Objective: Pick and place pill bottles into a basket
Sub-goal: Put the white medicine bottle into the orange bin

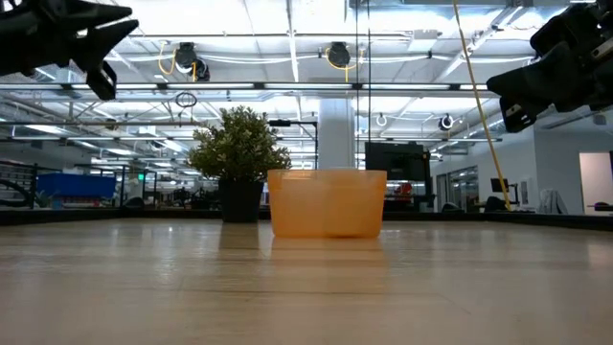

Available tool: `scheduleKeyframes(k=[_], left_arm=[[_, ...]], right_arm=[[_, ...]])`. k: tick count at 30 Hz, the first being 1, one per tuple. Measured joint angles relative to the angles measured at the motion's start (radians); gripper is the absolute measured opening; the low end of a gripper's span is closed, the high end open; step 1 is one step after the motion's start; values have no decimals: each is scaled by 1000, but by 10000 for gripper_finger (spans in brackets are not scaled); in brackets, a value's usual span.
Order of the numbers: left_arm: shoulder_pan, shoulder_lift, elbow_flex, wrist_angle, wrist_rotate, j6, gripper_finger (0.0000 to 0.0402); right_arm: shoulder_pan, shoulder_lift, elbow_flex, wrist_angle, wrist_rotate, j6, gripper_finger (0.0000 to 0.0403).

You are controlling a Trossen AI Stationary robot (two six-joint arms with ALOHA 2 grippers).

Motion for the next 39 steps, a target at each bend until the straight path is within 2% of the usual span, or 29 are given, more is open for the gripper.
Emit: scheduleKeyframes(k=[3,6,13,17,21,26,30,34,39], left_arm=[[-24,53,12,64,2,-5,70],[-51,134,60,95,-24,-3,88],[-115,462,269,41,-79,23,181],[-141,639,472,-196,-72,-3,231],[-172,803,709,-532,-90,-88,254],[-178,988,965,-1056,-90,-309,257],[-192,1094,1078,-1414,21,-546,257],[-237,1155,1105,-1536,106,-725,257],[-336,1205,1105,-1543,161,-884,257]], right_arm=[[0,0,0,0,0,0,0],[0,0,0,0,0,0,0],[0,0,0,0,0,0,0],[0,0,0,0,0,0,0],[0,0,0,0,0,0,0],[0,0,0,0,0,0,0],[0,0,0,0,0,0,0],[0,0,0,0,0,0,0],[0,0,0,0,0,0,0]])
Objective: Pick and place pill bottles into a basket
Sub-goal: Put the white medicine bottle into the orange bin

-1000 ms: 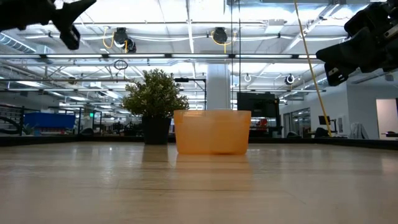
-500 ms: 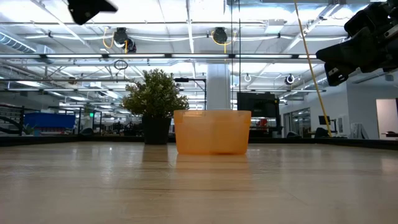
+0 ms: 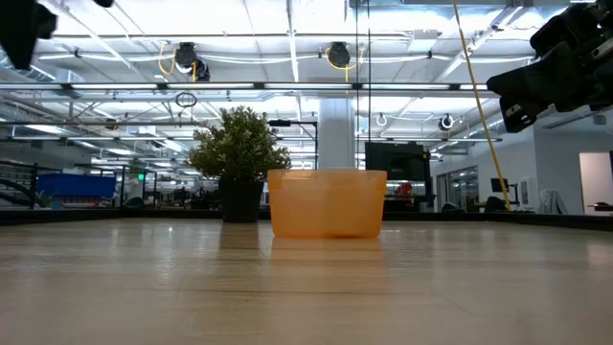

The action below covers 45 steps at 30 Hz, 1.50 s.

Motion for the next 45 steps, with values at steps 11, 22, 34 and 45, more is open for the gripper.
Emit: scheduleKeyframes(k=[11,22,34,45], left_arm=[[-267,30,-23,4,-140,-312,257],[-426,30,-188,69,-82,-564,257],[-439,31,-304,254,-60,-598,257],[-438,31,-307,272,-57,-596,257]], right_arm=[[0,0,0,0,0,0,0],[0,0,0,3,0,0,0],[0,0,0,3,0,0,0],[0,0,0,4,0,0,0]])
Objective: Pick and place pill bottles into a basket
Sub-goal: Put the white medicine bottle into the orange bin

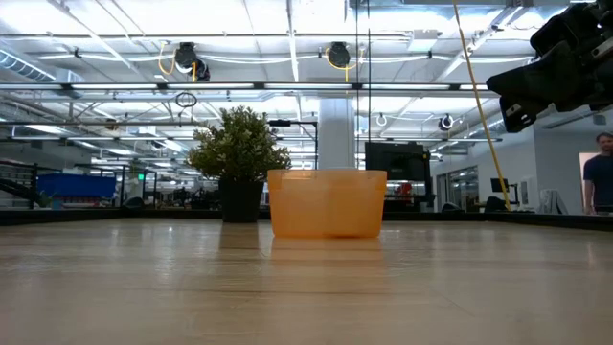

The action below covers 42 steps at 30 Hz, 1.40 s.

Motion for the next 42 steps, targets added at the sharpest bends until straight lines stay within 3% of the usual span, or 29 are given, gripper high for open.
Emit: scheduleKeyframes(k=[12,22,28,42], left_arm=[[10,4,47,-27,-34,27,257],[-10,10,47,-96,15,-28,257],[-7,38,47,-82,-39,-15,257],[-7,110,47,-63,24,4,257]], right_arm=[[0,0,0,0,0,0,0],[0,0,0,1,0,0,0],[0,0,0,3,0,0,0],[0,0,0,3,0,0,0]])
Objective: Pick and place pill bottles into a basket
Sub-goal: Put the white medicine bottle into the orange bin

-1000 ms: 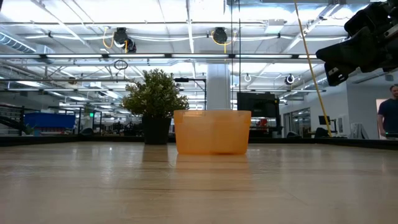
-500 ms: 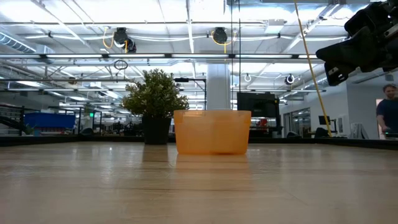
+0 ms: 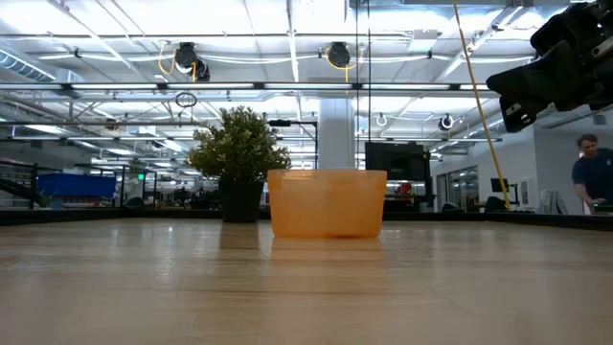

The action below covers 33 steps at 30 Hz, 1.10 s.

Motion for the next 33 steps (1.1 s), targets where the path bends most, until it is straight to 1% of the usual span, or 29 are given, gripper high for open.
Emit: scheduleKeyframes(k=[6,9,11,16,20,27,29,33], left_arm=[[-1,0,0,6,25,-4,257],[-1,0,0,6,-21,0,257],[0,0,0,6,-25,1,255],[0,0,-19,29,14,0,223],[0,-1,-39,69,18,3,194],[-1,-4,-48,70,11,16,176],[-1,-4,-48,69,-7,19,174],[17,-7,-47,62,-94,36,173]], right_arm=[[0,0,0,0,0,0,0],[0,0,0,0,0,0,0],[0,0,0,0,0,0,0],[0,0,0,0,0,0,0],[0,0,0,0,0,0,0],[0,0,0,0,0,0,0],[0,0,0,0,0,0,0],[0,0,0,0,0,0,0]])
